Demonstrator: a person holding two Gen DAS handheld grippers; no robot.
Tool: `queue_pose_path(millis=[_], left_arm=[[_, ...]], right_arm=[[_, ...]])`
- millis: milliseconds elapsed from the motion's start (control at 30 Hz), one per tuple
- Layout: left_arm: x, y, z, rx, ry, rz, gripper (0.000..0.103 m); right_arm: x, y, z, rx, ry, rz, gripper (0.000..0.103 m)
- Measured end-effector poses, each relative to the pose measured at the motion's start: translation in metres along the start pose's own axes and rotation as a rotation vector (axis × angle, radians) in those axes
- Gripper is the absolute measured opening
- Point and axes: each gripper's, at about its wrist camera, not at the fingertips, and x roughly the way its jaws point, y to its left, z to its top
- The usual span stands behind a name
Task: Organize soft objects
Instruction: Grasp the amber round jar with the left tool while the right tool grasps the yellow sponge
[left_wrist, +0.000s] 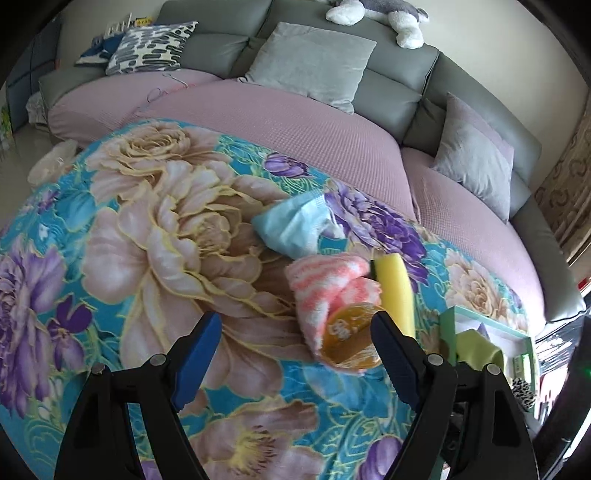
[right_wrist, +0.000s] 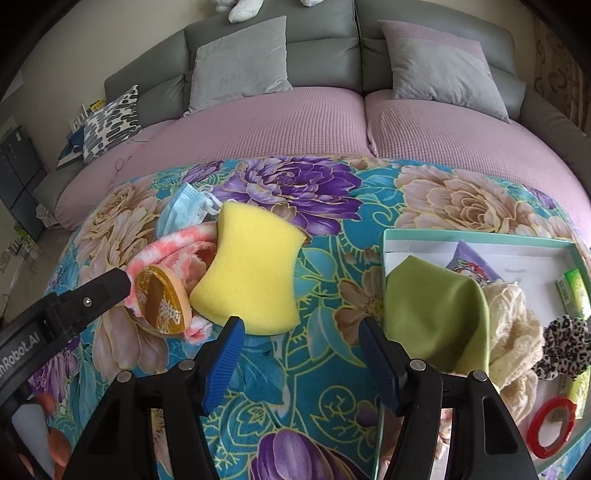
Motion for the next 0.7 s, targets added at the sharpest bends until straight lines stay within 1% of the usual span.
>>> queue_pose_path(millis=[100, 233, 300, 333, 367, 433, 500, 567, 700], left_arm=[[-0.001, -0.007, -0.001, 0.003, 0.0, -0.025, 0.083], [0.001, -0.023, -0.003, 0.049, 0.008, -0.067, 0.083], [0.004, -0.027, -0.005, 0.057, 0.018, -0.073, 0.083], [0.007, -0.029, -0.006, 0.06, 0.026, -0.076, 0.081], [0.01, -0.03, -0.006, 0.061, 0.032, -0.08, 0.076], [0.016, -0.031, -0.008, 0.054, 0.053, -0.093, 0.072], [0.022, -0.032, -0.009, 0.047, 0.066, -0.099, 0.071], [0.027, -0.033, -0.011, 0.047, 0.078, -0.1, 0.062], [0.03, -0.033, -0.012, 0.043, 0.078, -0.11, 0.058]], right_arm=[[0.006, -0.002, 0.0, 0.013, 0.011, 0.006, 0.069], [0.009, -0.006, -0.002, 0.03, 0.019, -0.004, 0.069], [0.007, -0.008, -0.002, 0.034, 0.012, -0.002, 0.069], [0.006, -0.008, -0.002, 0.034, 0.009, -0.003, 0.069], [0.006, -0.008, -0.002, 0.034, 0.008, -0.004, 0.069], [0.006, -0.009, -0.002, 0.035, 0.008, -0.004, 0.069], [0.007, -0.01, -0.002, 0.037, 0.011, -0.003, 0.069], [0.008, -0.011, -0.003, 0.037, 0.013, -0.002, 0.069], [0.008, -0.012, -0.003, 0.04, 0.012, 0.002, 0.069]])
